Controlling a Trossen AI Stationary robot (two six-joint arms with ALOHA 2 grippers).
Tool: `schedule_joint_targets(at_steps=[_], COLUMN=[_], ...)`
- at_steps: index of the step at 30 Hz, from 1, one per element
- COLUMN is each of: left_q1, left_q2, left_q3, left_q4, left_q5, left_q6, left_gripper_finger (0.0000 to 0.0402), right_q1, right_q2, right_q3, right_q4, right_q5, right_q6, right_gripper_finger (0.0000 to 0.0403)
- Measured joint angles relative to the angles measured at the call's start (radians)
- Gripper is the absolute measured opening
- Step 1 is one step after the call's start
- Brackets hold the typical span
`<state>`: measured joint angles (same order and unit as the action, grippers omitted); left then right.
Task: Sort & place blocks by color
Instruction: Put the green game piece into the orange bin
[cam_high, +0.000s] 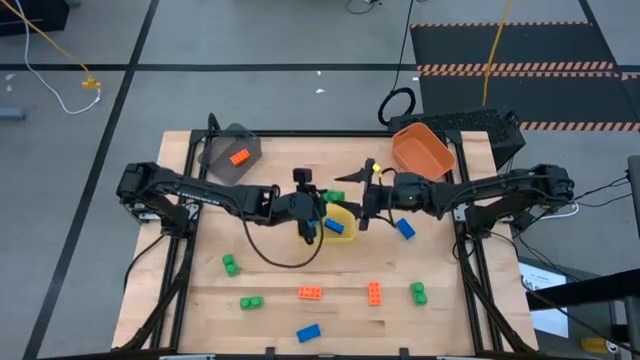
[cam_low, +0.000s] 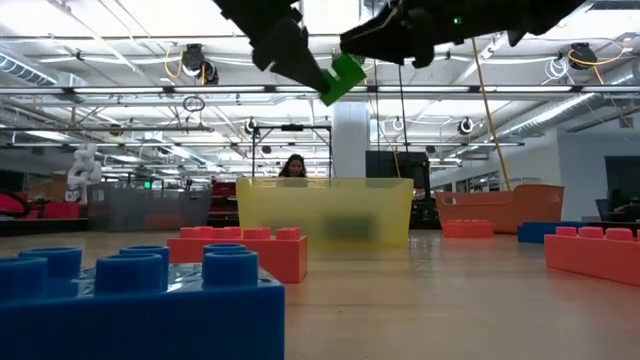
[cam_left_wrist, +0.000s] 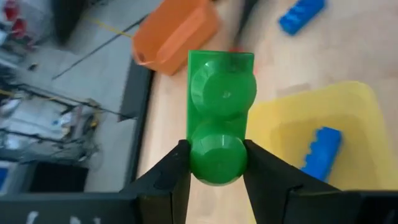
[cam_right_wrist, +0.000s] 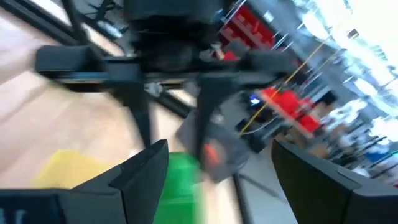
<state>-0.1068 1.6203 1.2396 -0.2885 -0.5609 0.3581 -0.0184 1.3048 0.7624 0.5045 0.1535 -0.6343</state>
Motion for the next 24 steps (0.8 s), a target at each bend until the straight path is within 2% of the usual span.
schedule_joint_targets(at_steps=[4,15,20,24], left_q1=[0.011,-0.007,-0.006,-0.007], left_q2=[-0.003,-0.003,-0.003,-0.003], left_q3=[0.001,0.001,0.001,0.001], left_q4=[0.006,0.055,0.059,0.059], left_q5=[-0.023,-0.016,-0.016,-0.016], left_q6=[0.004,0.026,0.027,0.026], left_gripper_finger=[0.0126,0.0126,0.0126,0.0126], right_q1=[0.001,-0.009,-0.008,-0.008], right_q2=[0.002,0.001,0.001,0.001], right_q3=[-0.001,-0.001,-0.001,-0.001], right_q4=[-0.052,-0.073,-0.1,-0.099], right_q5=[-0.029,-0.042,-0.043,-0.044], right_q6=[0.073,0.076,0.075,0.071], right_gripper_finger=[0.0281,0.0277,0.0245,0.0199])
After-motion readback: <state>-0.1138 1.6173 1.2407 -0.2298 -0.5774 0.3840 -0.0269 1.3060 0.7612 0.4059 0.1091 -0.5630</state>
